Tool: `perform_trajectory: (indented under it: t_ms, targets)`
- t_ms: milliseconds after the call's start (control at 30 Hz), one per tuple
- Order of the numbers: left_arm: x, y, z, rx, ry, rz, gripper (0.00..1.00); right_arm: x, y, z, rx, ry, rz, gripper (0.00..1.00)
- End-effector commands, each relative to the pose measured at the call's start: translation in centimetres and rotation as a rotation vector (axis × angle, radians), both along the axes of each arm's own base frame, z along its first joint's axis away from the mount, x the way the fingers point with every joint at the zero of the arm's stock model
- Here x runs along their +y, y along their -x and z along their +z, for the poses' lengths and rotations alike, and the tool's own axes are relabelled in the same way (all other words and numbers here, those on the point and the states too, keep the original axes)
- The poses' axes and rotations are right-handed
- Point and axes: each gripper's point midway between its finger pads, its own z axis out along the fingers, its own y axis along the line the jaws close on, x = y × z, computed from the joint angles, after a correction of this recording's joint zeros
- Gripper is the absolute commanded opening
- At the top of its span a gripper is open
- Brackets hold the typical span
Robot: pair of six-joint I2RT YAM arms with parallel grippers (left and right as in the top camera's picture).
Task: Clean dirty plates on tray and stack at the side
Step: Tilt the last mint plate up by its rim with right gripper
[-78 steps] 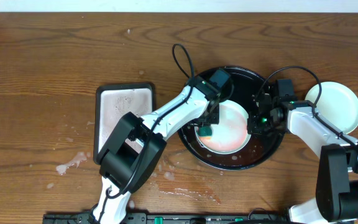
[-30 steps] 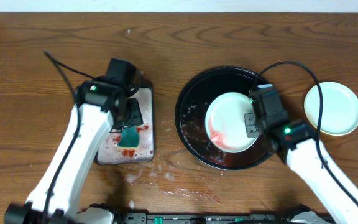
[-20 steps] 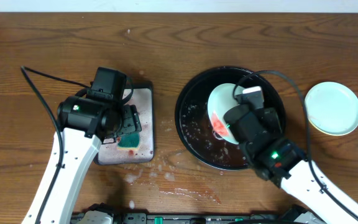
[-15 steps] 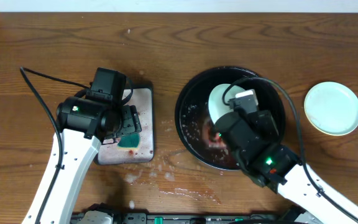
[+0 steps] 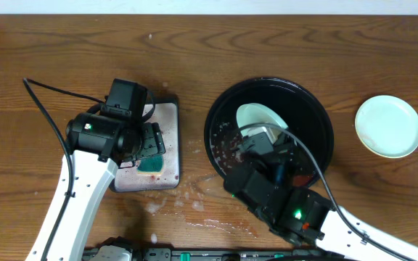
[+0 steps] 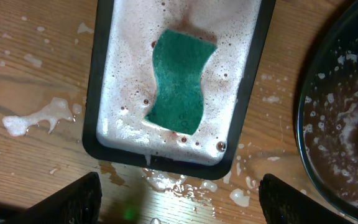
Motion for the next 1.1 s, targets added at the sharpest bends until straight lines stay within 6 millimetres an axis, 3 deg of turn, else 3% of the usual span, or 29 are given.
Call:
perform_trajectory:
  t_ms: [0,233,1067]
  targets:
    - [0.12,-0.08,0.28,-0.007,-0.002,-0.002,0.82,-0.21,0.73,1.89,-0.08,0.076,-0.015,0.01]
    - [0.12,-0.08,0.28,-0.007,-0.002,-0.002,0.82,0.54,1.53,2.56,-0.107,0.126,0.013,0.01]
    - [0.12,-0.08,0.28,-0.007,-0.002,-0.002,0.82,0.59,1.54,2.56,-0.094,0.172,0.025,0.01]
